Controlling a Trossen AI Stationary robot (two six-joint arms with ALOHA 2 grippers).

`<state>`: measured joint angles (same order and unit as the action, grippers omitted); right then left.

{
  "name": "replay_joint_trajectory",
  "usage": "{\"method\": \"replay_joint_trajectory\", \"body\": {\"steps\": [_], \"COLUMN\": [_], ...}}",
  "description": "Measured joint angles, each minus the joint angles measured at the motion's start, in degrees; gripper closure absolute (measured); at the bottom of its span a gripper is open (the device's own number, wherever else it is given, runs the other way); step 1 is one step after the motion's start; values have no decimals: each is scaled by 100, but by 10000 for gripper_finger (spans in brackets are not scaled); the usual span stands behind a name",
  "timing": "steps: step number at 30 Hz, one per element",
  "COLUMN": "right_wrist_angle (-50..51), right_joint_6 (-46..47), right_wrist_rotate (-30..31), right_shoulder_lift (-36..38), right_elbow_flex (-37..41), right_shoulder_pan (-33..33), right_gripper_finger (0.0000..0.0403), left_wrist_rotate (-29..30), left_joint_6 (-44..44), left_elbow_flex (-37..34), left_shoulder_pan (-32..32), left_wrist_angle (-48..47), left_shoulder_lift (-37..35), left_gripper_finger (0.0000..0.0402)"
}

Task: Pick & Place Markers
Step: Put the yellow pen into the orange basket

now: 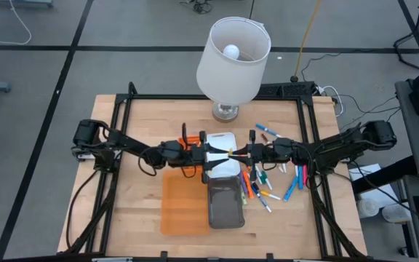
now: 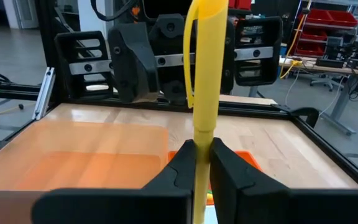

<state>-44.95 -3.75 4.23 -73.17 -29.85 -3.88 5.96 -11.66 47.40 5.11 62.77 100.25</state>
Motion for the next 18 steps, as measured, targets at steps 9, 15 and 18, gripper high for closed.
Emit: {"method": "replay_joint_trajectory", "body": {"steps": [9, 15, 18], "right_wrist_angle": [-30, -69, -72], "right_joint_6": [-10, -14, -17], "right_wrist_rotate": [19, 25, 2], "right_shoulder_lift": [-6, -7, -7], "right_elbow_flex": [0, 0, 0], "right_shoulder_pan": [-114, -144, -151], "right_gripper_finger": [387, 387, 387], "left_wrist_rotate": [292, 260, 115], "left_joint_6": [11, 34, 129], "left_elbow_flex": [13, 13, 74], "left_shoulder_pan": [-27, -33, -34], "left_wrist_angle": [-134, -128, -146], "left_shoulder_lift": [-2, -2, -2], "left_gripper_finger": [284, 284, 284]}}
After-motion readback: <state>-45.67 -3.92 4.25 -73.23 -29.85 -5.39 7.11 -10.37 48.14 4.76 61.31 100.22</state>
